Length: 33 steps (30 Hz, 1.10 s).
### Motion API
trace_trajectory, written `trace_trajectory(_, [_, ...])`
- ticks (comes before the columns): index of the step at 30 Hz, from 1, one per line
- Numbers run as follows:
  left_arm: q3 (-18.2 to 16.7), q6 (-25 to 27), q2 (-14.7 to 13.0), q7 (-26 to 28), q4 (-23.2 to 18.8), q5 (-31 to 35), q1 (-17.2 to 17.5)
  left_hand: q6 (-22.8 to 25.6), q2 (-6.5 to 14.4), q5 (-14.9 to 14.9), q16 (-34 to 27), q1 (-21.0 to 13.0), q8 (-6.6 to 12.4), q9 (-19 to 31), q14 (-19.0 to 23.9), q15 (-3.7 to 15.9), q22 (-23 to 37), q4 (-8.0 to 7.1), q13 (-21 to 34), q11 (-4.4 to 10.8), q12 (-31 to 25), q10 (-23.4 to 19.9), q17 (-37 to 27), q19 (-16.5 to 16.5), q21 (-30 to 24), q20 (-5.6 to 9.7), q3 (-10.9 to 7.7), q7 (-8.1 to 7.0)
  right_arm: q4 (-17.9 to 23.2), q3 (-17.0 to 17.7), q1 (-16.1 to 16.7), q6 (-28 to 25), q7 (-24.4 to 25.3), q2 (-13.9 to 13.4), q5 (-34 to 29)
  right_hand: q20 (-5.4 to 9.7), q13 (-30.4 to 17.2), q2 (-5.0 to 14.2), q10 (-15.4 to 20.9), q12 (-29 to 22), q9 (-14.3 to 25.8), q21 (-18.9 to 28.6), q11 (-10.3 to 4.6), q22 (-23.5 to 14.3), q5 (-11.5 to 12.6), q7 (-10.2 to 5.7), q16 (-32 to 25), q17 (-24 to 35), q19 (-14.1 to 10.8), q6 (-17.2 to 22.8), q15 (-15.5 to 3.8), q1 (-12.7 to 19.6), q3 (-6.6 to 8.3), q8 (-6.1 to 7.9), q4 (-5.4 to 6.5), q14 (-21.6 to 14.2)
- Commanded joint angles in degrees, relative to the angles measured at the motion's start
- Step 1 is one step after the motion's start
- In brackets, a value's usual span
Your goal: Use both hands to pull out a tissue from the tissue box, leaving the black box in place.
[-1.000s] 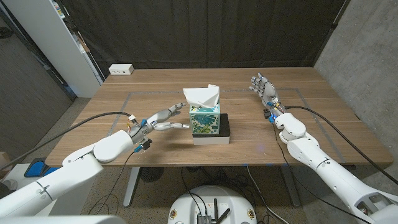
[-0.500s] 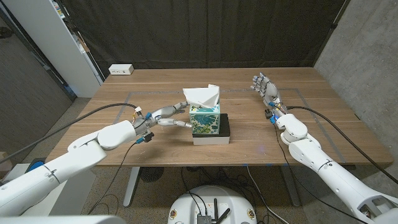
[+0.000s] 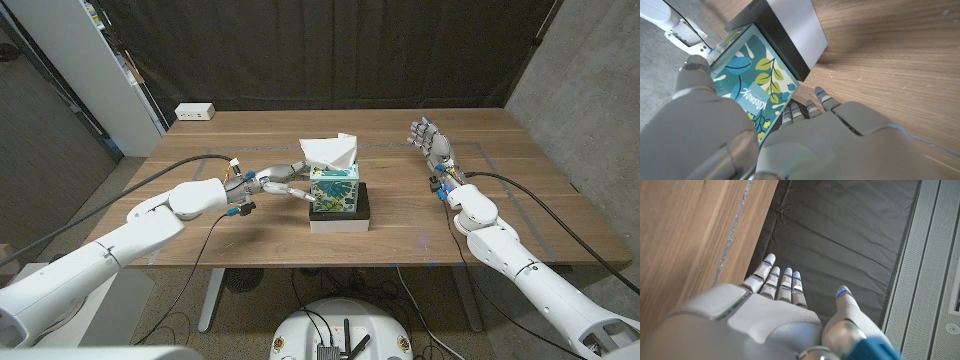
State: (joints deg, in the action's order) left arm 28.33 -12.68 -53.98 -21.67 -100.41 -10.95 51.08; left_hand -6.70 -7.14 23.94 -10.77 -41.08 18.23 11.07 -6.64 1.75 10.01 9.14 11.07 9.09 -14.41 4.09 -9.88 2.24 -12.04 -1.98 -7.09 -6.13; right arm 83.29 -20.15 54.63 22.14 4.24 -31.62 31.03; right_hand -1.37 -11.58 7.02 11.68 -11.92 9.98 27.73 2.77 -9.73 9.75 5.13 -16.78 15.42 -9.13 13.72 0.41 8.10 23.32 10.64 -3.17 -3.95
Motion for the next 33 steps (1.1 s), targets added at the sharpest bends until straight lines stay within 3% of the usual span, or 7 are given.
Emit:
trace_trajectory(1, [5.4, -1.5, 3.5, -8.7, 5.2, -0.6, -8.4, 2.1, 1.5, -1.3, 0.2, -2.3, 0.92, 0.2, 0.2, -0.50, 0.1, -0.18, 0.2, 0.04, -0.2, -1.5, -0.1, 0.5, 0.3, -0.49, -0.98, 0.29, 2.1, 1.6, 2.9, 0.8, 2.2, -0.7, -0.1, -0.29, -0.1, 1.02, 0.3, 0.0, 0.3, -0.2, 0.19, -0.1, 0.3, 0.27, 0.2, 0.1, -0.1, 0.1, 0.24, 0.6, 0.16, 0.27, -0.27, -0.7])
trace_trajectory(5, [5.7, -2.6, 4.2, -9.2, 6.1, -1.4, -8.8, 5.4, 2.6, -3.2, 0.1, -4.2, 2.49, 0.7, 0.7, -0.44, 0.1, -0.04, 0.2, -0.23, -0.2, -2.8, -0.1, 0.8, 0.5, -0.66, -1.72, -0.05, 2.7, 1.9, 3.6, 1.0, 2.6, -0.9, -0.4, -0.28, -0.1, 1.03, 0.3, 0.0, 0.3, -0.3, 0.19, -0.1, 0.3, 0.39, 0.2, 0.1, 0.0, 0.2, 0.26, 0.6, 0.16, 0.31, -0.30, -0.8])
trace_trajectory(9, [5.5, -3.6, 4.4, -8.9, 6.5, -2.9, -8.2, 10.3, 3.9, -6.8, -0.1, -7.0, 5.94, 2.2, 2.2, 0.15, 0.1, 0.11, 0.2, -1.31, -0.1, -5.3, 0.0, 2.0, 0.3, -0.86, -2.89, 0.22, 3.0, 2.1, 4.0, 1.1, 2.9, -0.9, -0.4, -0.21, -0.1, 1.05, 0.4, -0.1, 0.3, -0.4, 0.23, -0.1, 0.3, 0.36, 0.2, 0.1, 0.0, 0.3, 0.22, 0.6, 0.16, 0.33, -0.31, -0.8])
trace_trajectory(12, [4.8, -4.4, 4.2, -7.8, 6.2, -4.0, -6.8, 12.1, 4.3, -8.2, -0.1, -7.9, 7.46, 3.0, 2.8, 0.31, 0.1, 0.19, 0.3, -1.82, -0.1, -6.2, 0.0, 2.5, 0.3, -0.99, -3.31, -0.04, 2.9, 1.9, 3.8, 0.9, 2.6, -0.9, -0.4, -0.14, -0.1, 1.07, 0.5, -0.1, 0.3, -0.5, 0.27, -0.1, 0.3, 0.31, 0.2, 0.0, 0.0, 0.3, 0.26, 0.6, 0.15, 0.33, -0.31, -0.8])
trace_trajectory(20, [3.1, -4.9, 3.4, -4.2, 4.8, -5.2, -3.7, 16.2, 5.7, -10.3, -0.2, -10.1, 11.48, 5.6, 4.5, 0.41, 0.2, 0.34, 0.3, -2.99, -0.1, -8.5, 0.0, 3.4, 0.3, -1.30, -4.65, 1.35, 1.9, 1.3, 2.3, 0.5, 1.6, -0.6, -0.5, -0.16, -0.1, 1.16, 0.5, -0.1, 0.3, -0.7, 0.16, -0.1, 0.3, 0.27, 0.2, 0.0, -0.1, 0.4, 0.11, 0.5, 0.17, 0.36, -0.32, -0.9])
trace_trajectory(33, [2.1, -5.2, 3.9, -0.4, 3.9, -5.9, -1.2, 16.7, 6.8, -11.2, 0.0, -11.6, 13.88, 8.0, 4.8, 0.64, 0.2, 0.37, 0.4, -2.96, 0.1, -9.5, 0.0, 3.6, 0.4, -1.33, -5.64, 1.65, 0.2, 0.7, 0.7, 0.2, 0.1, -0.6, -0.5, 0.10, -0.1, 1.23, 0.6, 0.0, 0.3, -1.3, 0.29, -0.1, 0.3, 0.32, 0.2, -0.1, 0.1, 0.5, 0.17, 0.4, 0.18, 0.37, -0.37, -1.0])
